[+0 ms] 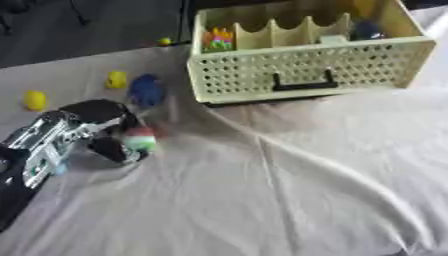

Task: Pick up objects from table and place into drawer.

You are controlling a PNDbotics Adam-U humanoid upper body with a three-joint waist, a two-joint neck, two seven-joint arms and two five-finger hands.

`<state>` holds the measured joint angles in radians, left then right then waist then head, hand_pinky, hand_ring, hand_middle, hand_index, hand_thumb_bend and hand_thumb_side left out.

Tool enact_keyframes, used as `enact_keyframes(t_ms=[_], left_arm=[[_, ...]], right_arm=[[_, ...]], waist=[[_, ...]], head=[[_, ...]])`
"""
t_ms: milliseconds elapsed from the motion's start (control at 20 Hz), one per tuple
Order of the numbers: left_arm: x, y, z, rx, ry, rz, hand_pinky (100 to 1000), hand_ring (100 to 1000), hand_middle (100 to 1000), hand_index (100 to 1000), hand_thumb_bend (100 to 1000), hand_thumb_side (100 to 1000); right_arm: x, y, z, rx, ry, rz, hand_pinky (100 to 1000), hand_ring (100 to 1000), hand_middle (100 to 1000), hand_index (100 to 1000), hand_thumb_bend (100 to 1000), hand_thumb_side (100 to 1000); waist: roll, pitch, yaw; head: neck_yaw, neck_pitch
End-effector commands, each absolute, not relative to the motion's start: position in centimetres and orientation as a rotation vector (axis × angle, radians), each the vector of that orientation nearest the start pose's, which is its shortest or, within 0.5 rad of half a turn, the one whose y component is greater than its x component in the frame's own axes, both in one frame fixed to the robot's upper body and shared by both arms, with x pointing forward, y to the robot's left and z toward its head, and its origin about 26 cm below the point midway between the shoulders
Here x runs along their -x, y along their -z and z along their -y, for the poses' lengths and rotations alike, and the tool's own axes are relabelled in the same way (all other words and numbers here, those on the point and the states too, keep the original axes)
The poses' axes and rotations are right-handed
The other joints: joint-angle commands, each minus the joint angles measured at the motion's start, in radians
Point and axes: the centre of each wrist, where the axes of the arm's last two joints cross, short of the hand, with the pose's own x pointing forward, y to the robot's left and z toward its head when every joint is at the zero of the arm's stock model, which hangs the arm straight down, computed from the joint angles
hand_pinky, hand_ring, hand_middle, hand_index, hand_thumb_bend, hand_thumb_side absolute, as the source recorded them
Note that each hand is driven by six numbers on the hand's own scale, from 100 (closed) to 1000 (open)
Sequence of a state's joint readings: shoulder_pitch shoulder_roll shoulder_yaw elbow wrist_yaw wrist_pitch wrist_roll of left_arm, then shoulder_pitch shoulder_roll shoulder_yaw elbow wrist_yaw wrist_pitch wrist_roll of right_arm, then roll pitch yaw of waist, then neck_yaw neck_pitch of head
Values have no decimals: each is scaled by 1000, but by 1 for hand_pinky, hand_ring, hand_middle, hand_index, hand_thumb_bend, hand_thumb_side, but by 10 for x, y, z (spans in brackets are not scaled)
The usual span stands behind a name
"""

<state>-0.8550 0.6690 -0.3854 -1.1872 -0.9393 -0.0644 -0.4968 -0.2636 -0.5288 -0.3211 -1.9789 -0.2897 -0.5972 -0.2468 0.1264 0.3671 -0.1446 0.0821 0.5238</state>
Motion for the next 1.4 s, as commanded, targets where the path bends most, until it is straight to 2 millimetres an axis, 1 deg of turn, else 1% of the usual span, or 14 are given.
enact_keyframes(t_ms=[50,250,400,750,850,900,950,1100,1400], left_arm=[[-440,-217,-296,-1133,1751,1074,459,495,479,677,292,550],[-437,-227,-293,-1140,1744,1090,458,491,479,681,305,544],[-434,-234,-292,-1126,1749,1092,467,498,487,694,343,576],[-426,-255,-290,-1096,1697,1143,439,475,464,672,282,538],[-424,-260,-289,-1096,1684,1161,428,466,456,663,263,506],[-422,-263,-288,-1103,1678,1170,427,464,455,661,245,508],[-421,-265,-288,-1111,1673,1176,425,463,454,658,260,488],[-418,-273,-286,-1129,1660,1200,417,458,449,653,235,462],[-406,-301,-285,-1145,1593,1301,392,444,435,641,171,428]], right_arm=[[-275,-252,367,-357,-67,-3282,536,383,408,755,100,738],[-275,-251,368,-364,-63,-3290,539,383,409,755,100,737],[-275,-250,368,-372,-60,-3296,539,382,410,755,100,737],[-275,-249,368,-378,-69,-3306,539,383,411,757,100,735],[-275,-249,368,-378,-72,-3308,539,382,411,756,100,735],[-275,-249,368,-379,-72,-3310,539,382,411,756,100,736],[-274,-249,368,-381,-74,-3312,539,382,411,757,100,734],[-274,-249,369,-382,-80,-3317,539,383,411,757,100,733],[-274,-249,369,-381,-82,-3325,536,384,412,756,100,733]], waist=[[-9,-11,-2],[-10,-14,0],[-11,-17,0],[-11,-27,4],[-11,-28,4],[-12,-30,4],[-12,-31,4],[-12,-37,6],[-11,-52,10]], head=[[-3,-12],[-2,-8],[-3,-7],[-6,-5],[-9,-6],[-11,-5],[-13,-6],[-16,-6],[-13,-4]])
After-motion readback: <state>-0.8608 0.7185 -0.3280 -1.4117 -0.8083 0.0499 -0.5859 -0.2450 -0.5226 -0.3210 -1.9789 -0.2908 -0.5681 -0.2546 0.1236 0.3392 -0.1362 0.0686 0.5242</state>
